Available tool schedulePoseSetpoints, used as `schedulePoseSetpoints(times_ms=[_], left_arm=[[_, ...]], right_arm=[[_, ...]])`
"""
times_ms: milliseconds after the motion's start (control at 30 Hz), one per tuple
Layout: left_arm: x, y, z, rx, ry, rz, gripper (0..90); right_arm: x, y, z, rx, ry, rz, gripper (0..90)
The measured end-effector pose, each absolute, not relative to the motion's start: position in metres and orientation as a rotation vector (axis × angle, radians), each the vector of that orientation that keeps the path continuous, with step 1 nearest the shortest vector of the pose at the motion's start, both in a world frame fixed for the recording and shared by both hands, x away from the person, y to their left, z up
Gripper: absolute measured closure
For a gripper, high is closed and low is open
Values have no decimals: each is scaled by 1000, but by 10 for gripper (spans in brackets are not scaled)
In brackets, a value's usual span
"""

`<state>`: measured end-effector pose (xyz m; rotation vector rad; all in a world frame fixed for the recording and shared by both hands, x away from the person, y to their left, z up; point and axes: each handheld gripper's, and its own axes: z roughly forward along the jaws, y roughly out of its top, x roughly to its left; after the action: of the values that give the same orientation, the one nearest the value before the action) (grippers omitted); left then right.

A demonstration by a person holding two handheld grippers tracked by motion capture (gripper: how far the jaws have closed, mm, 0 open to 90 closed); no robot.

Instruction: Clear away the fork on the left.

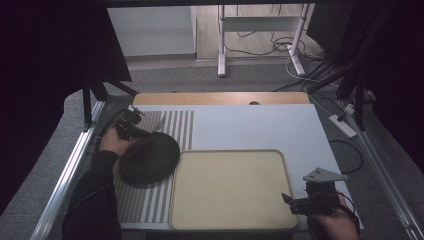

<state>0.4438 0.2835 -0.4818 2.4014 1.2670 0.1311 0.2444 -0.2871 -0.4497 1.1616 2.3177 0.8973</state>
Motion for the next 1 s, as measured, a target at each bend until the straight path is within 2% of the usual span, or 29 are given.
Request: schedulePoseSetpoints(times_ms=[1000], left_arm=[[361, 236, -469, 2388, 1193, 90, 863]], right_arm=[[242, -286, -449, 1131, 2322, 899, 5]])
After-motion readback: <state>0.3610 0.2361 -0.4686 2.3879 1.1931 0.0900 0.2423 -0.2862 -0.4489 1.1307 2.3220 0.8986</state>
